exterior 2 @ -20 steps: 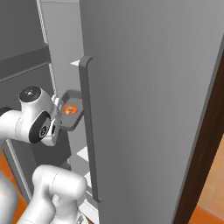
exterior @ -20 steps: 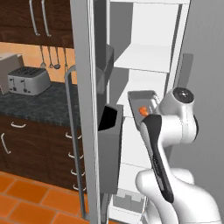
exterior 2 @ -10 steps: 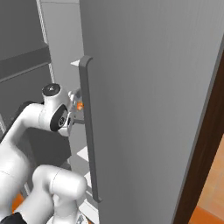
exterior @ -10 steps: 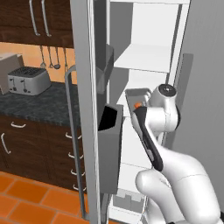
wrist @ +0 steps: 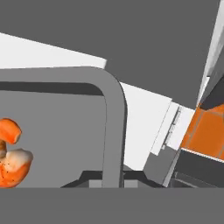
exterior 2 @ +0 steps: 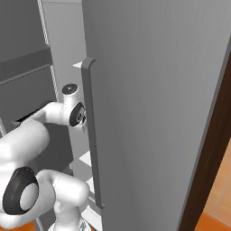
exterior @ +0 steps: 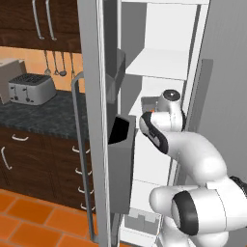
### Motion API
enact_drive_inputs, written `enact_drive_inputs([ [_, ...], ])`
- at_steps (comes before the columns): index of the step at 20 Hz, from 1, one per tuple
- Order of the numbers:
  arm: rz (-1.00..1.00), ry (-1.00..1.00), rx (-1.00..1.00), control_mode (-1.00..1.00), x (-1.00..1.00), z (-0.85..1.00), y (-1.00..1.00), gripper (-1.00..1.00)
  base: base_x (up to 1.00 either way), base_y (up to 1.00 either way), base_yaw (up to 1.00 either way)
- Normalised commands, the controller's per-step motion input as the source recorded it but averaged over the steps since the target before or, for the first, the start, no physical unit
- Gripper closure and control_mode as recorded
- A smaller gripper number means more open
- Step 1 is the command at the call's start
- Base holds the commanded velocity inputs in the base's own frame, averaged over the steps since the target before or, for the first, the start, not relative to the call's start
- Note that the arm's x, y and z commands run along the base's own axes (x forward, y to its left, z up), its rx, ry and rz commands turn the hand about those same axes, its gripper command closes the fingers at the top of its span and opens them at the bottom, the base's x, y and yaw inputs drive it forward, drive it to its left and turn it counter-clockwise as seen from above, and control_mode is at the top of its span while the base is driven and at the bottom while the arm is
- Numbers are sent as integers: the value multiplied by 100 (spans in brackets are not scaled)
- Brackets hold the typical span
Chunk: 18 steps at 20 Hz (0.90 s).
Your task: Take the meat container that has the shrimp and place it on the second highest rack of the freezer. Then take the vegetable container that has the eggplant and bell pepper and place it on the highest rack of the freezer.
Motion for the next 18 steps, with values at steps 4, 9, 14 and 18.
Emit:
enact_drive_inputs([
  [4, -5, 0, 0, -100, 56, -16, -27, 100, 0, 0, 0],
  [9, 0, 0, 0, -100, 62, -49, -5, 100, 0, 0, 0],
  [14, 0, -2, 0, -100, 64, -48, -9, 100, 0, 0, 0],
  [18, 0, 0, 0, -100, 61, -30, -27, 100, 0, 0, 0],
])
